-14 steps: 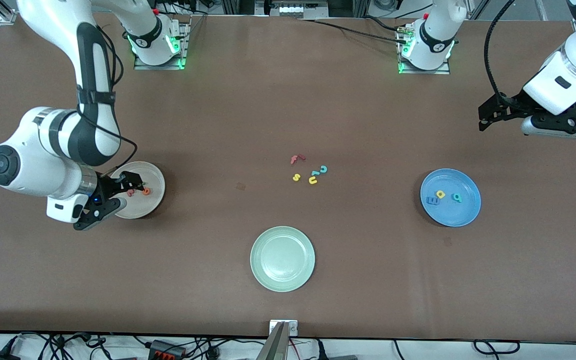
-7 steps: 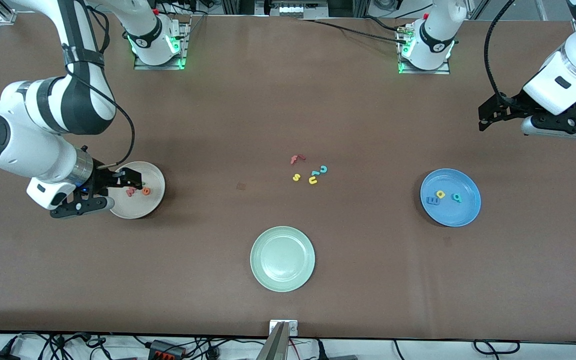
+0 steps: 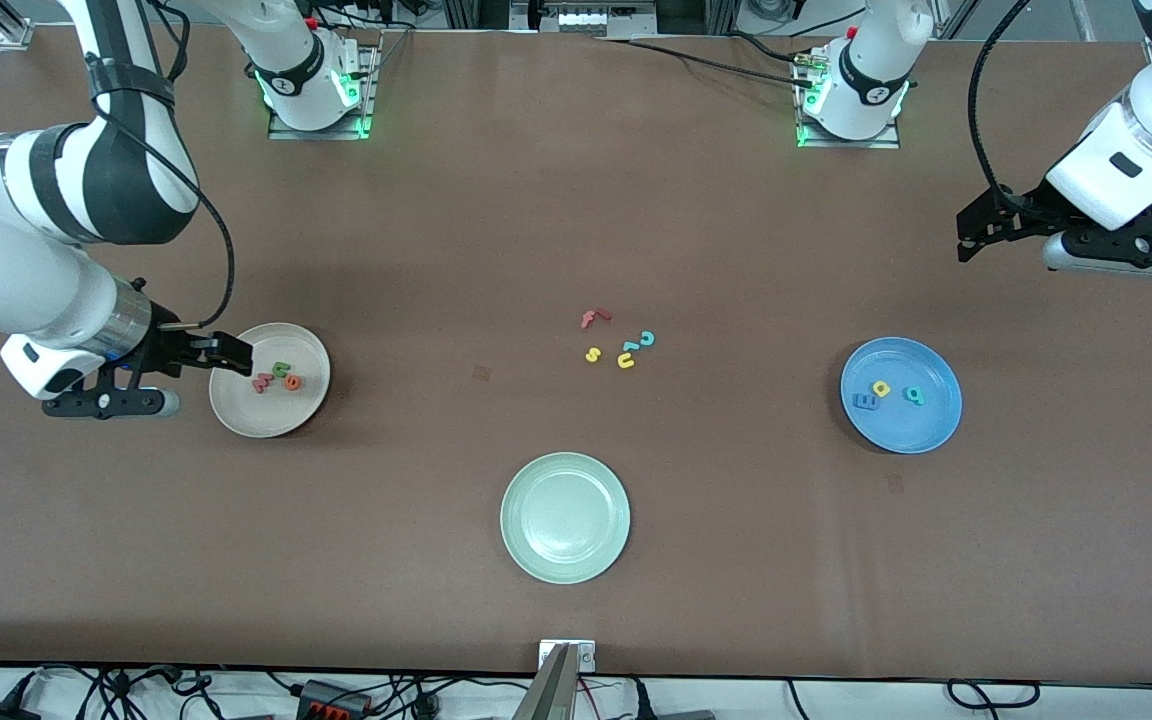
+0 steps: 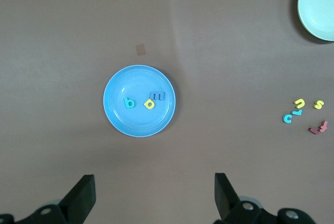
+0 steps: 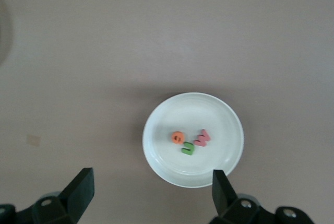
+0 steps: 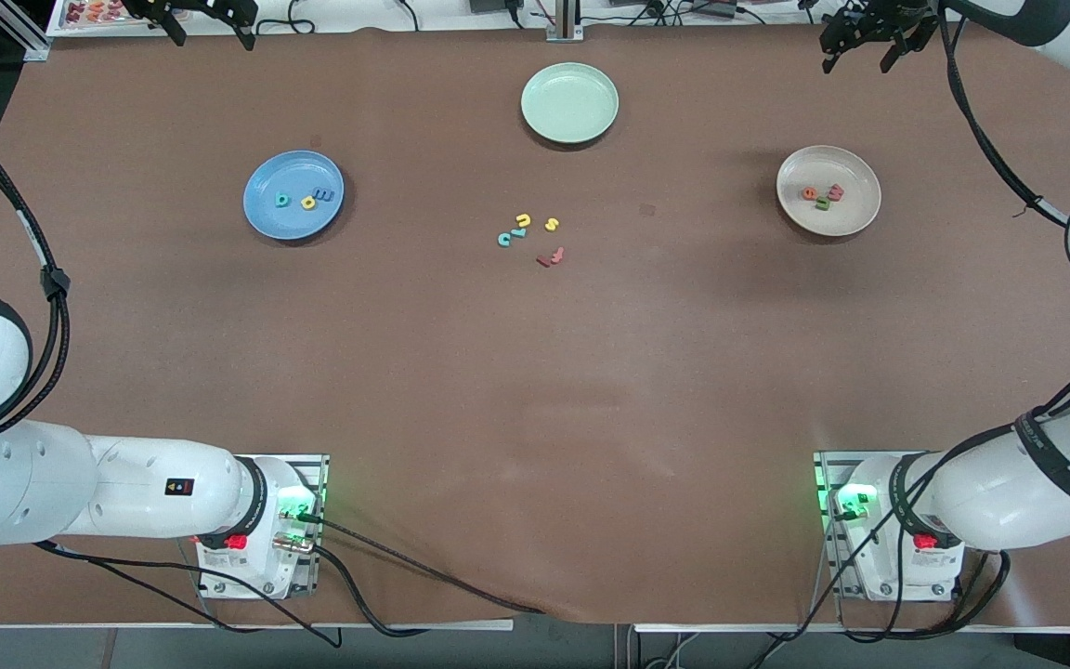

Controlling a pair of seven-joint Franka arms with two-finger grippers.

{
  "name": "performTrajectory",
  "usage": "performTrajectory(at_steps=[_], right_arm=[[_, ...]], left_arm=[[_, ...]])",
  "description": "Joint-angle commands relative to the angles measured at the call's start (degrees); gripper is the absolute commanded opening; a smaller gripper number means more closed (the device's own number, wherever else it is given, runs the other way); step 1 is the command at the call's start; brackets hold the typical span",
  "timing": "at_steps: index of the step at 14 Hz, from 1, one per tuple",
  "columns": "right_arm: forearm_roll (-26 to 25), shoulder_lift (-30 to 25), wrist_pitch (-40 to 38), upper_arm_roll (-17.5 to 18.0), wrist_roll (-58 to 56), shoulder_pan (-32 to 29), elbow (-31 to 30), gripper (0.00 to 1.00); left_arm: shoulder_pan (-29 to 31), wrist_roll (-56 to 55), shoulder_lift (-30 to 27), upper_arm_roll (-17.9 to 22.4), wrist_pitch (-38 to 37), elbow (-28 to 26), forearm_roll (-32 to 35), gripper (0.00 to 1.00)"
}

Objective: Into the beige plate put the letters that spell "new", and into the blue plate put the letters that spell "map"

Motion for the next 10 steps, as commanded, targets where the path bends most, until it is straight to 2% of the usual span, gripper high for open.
performTrajectory(at_steps=[1,6,10], right_arm=[[-2.3,-1.9,-2.6,1.3,2.0,-1.1,0.0,1.00],[-2.8,-2.2,-3.1,0.0,2.0,-1.8,1.9,1.00],[-2.8,-7.1,-3.6,1.5,1.0,-8.8,2.7,1.00]], left_arm=[[-0.1,0.0,0.6,-0.2,-1.1,1.6,0.9,1.00],[-0.1,0.0,0.6,-0.2,-1.1,1.6,0.9,1.00],[-0.1,0.0,0.6,-0.1,-1.1,1.6,0.9,1.00]])
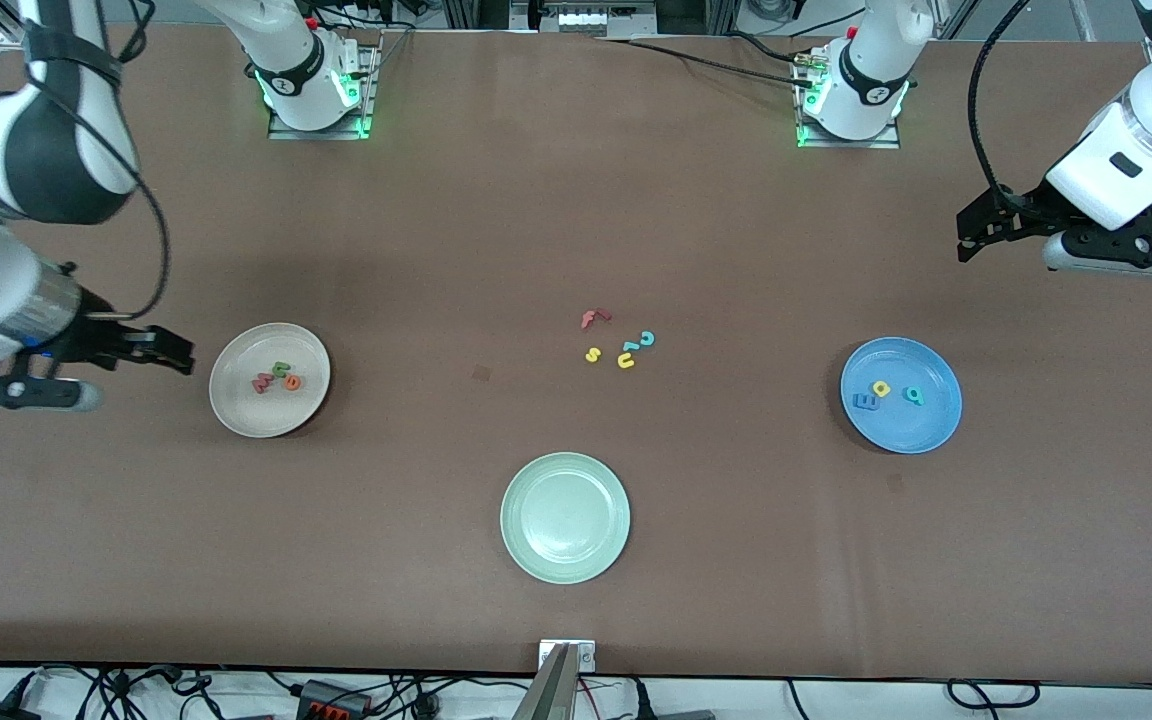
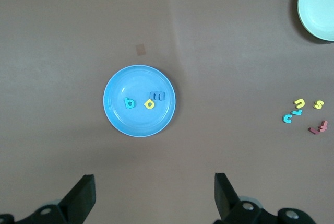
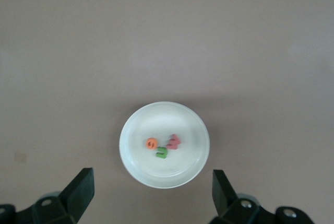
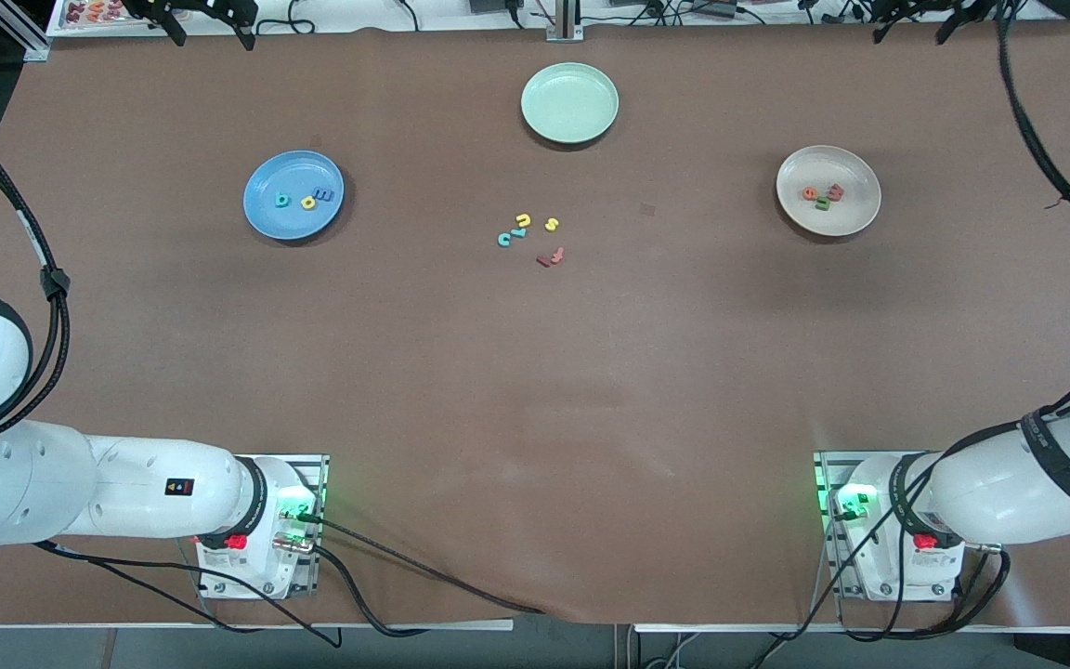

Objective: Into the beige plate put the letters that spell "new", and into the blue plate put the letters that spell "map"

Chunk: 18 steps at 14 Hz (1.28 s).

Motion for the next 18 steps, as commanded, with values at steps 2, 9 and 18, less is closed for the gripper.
performTrajectory(at_steps=[2,9,18], right_arm=[[-0.5,-6.0,-4.6,2.5,-1.0,-8.2,-0.3,1.00],[-1.6,-9.0,-14.0,4.3,-5.3,-11.0,1.8,1.00],[-4.2,-16.4,-10.5,5.1,-4.8,-10.8,-8.7,1.00]], left_arm=[[-0.1,0.0,0.7,-0.1,-1.1,1.6,0.9,1.00],[-0.1,0.0,0.7,-0.1,-1.1,1.6,0.9,1.00],[-0.1,0.0,0.6,-0.1,-1.0,1.6,0.9,1.00]])
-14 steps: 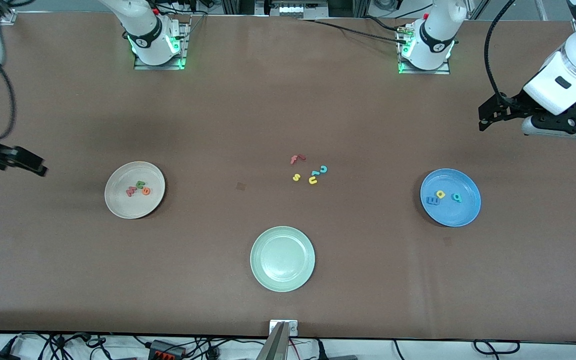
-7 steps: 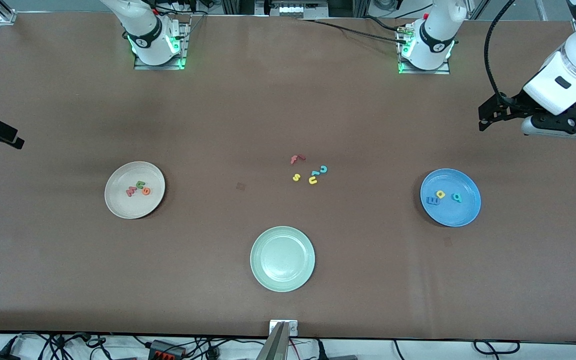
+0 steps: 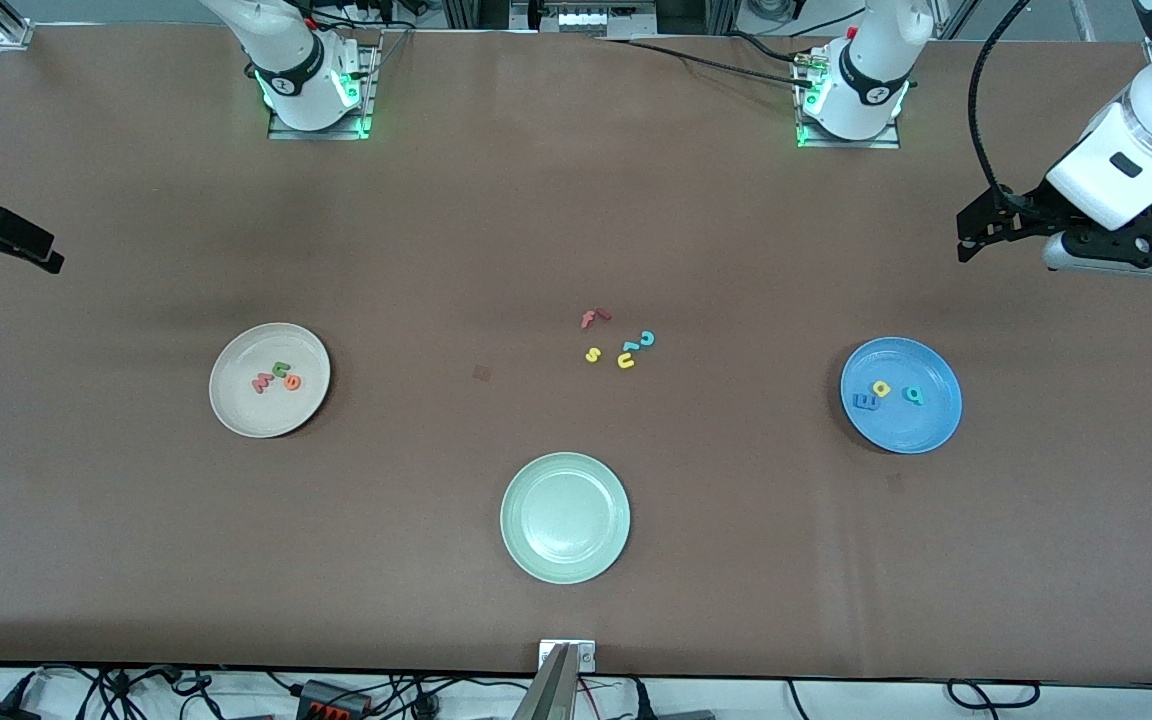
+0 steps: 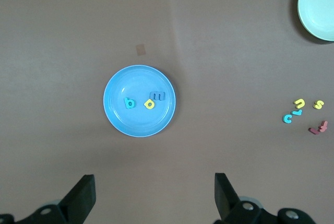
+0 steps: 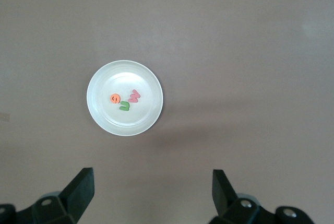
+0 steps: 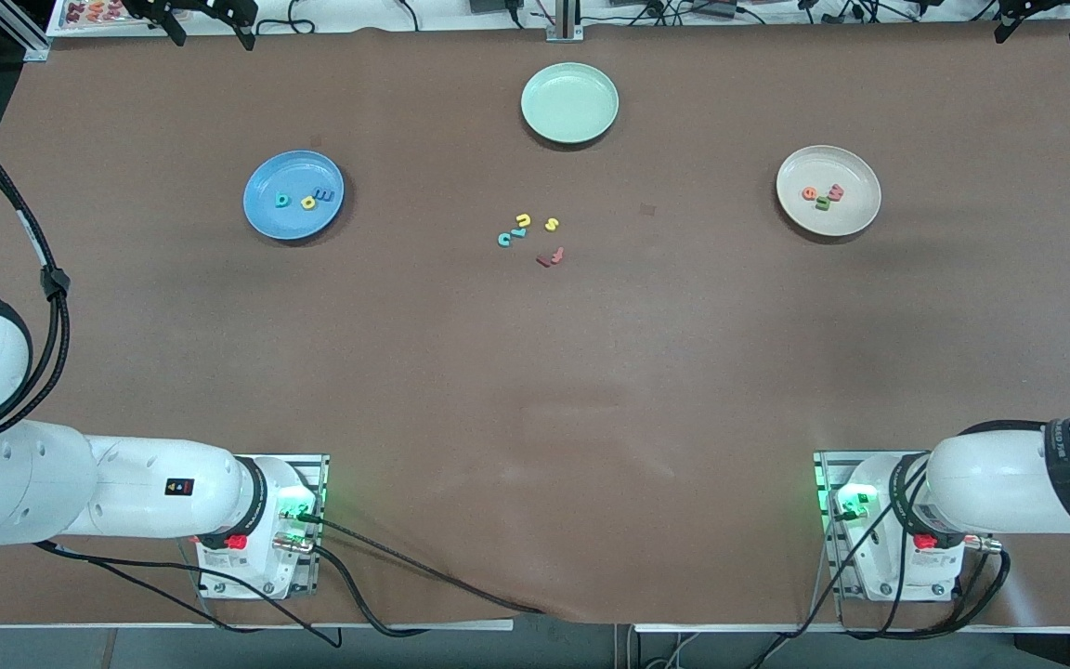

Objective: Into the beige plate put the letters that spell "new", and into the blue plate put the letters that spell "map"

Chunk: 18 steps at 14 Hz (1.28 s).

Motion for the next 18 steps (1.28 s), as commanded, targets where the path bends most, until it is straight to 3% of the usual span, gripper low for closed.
performTrajectory(at_steps=[1,18], right_arm=[[-1.0,-1.8,-0.5,1.3,-0.8,-0.4,-1.6,1.00],[-0.9,-1.4,-0.4,1.1,-2.7,-0.9,-1.6,1.00]], left_arm=[[-0.2,0.0,0.7,-0.1,-1.1,1.6,0.9,1.00],[-0.2,0.0,0.7,-0.1,-1.1,1.6,0.9,1.00]])
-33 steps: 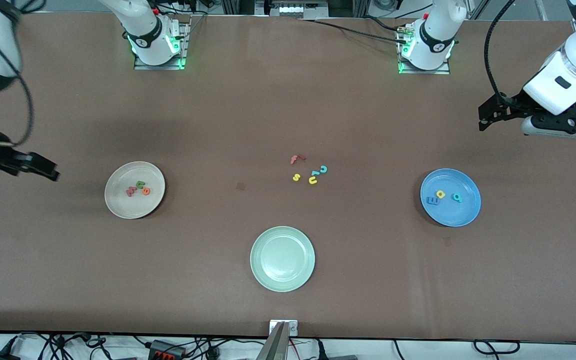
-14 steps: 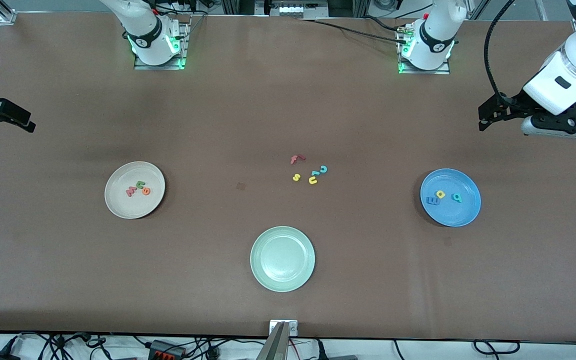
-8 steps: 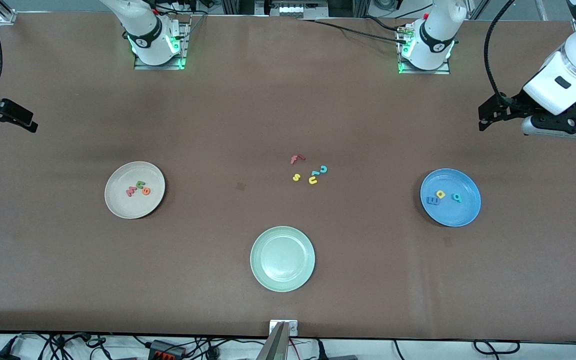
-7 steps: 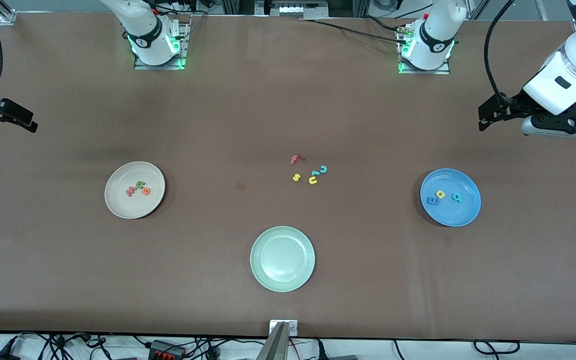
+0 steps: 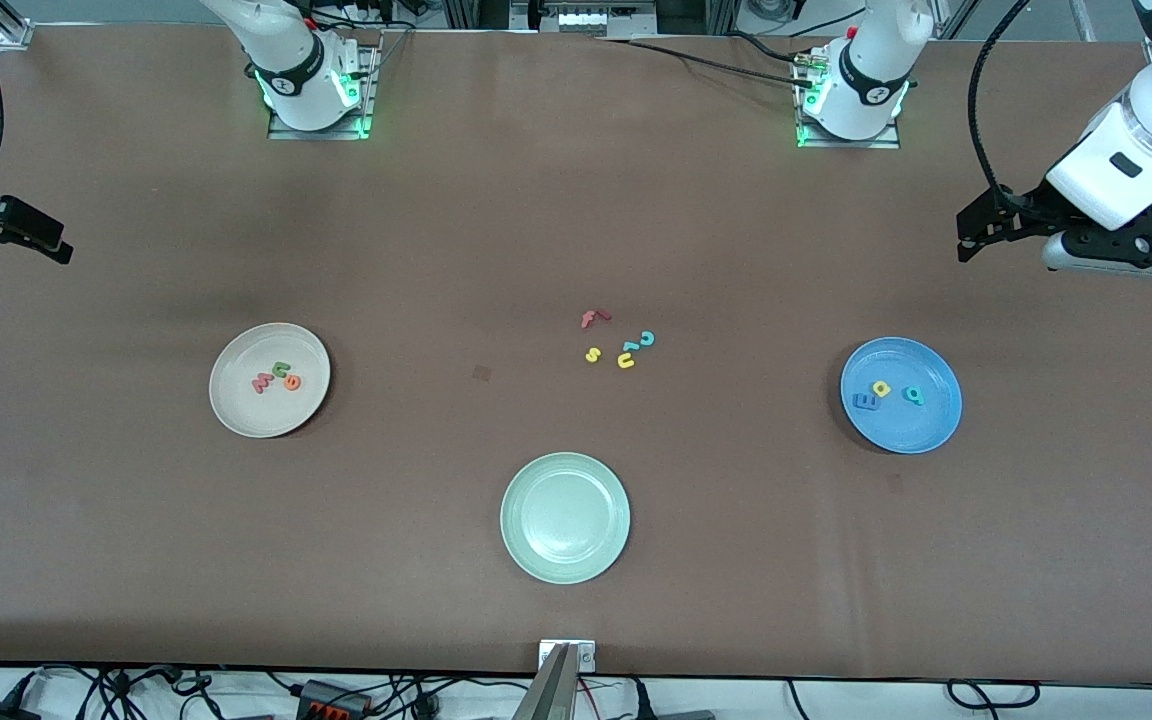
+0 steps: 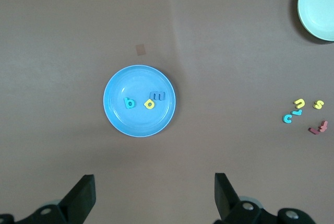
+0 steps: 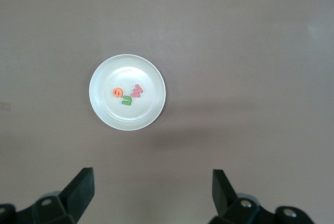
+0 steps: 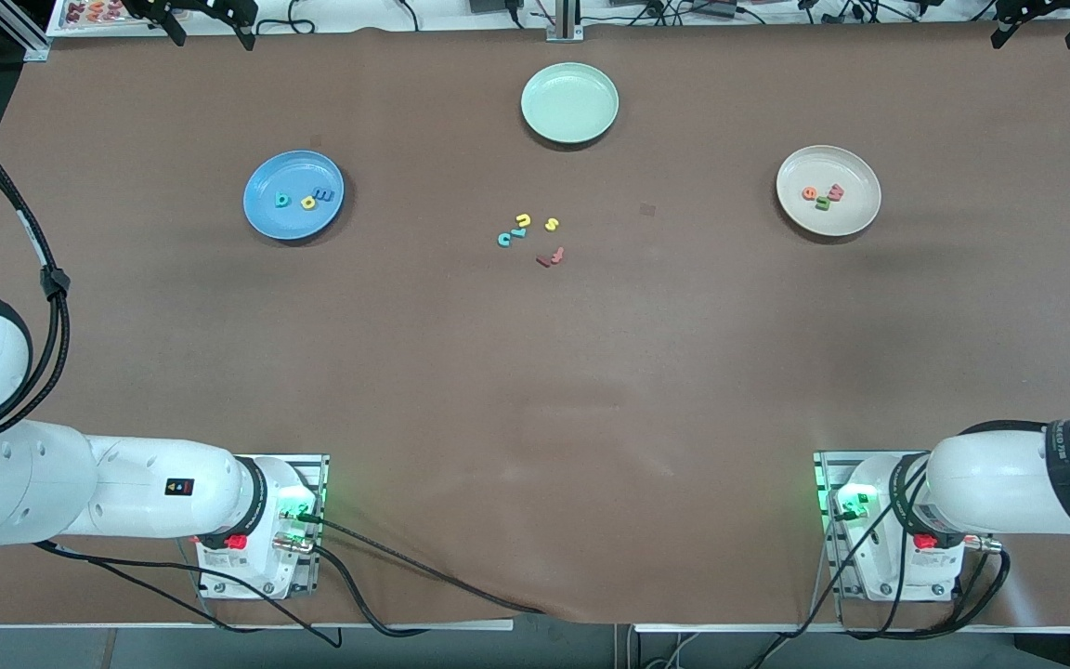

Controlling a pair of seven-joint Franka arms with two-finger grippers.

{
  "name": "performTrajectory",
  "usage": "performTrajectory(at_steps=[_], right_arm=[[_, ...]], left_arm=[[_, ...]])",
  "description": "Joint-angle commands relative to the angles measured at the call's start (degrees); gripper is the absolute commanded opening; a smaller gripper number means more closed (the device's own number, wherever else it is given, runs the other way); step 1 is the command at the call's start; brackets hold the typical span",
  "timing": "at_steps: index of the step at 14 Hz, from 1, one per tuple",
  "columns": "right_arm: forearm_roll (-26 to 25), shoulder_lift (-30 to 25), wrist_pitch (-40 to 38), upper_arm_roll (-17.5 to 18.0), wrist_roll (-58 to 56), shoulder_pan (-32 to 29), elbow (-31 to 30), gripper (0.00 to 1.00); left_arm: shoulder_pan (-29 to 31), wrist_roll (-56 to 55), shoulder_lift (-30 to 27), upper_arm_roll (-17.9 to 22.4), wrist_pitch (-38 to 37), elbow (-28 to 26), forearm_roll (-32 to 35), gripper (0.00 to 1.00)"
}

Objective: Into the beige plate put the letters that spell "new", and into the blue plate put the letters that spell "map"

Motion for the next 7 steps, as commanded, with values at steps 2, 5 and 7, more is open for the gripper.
performTrajectory(at_steps=[2,5,7], right_arm=[[-0.8,-1.0,0.1,0.5,-1.1,-0.7,-1.0,1.00],[-0.8,-1.0,0.1,0.5,-1.0,-0.7,-1.0,1.00],[-0.8,-1.0,0.2,0.5,-1.1,-0.7,-1.0,1.00]], left_arm=[[-0.2,0.0,0.7,-0.1,-1.0,1.6,0.9,1.00],[-0.2,0.0,0.6,-0.1,-1.1,1.6,0.9,1.00],[-0.2,0.0,0.7,-0.1,-1.1,1.6,0.9,1.00]])
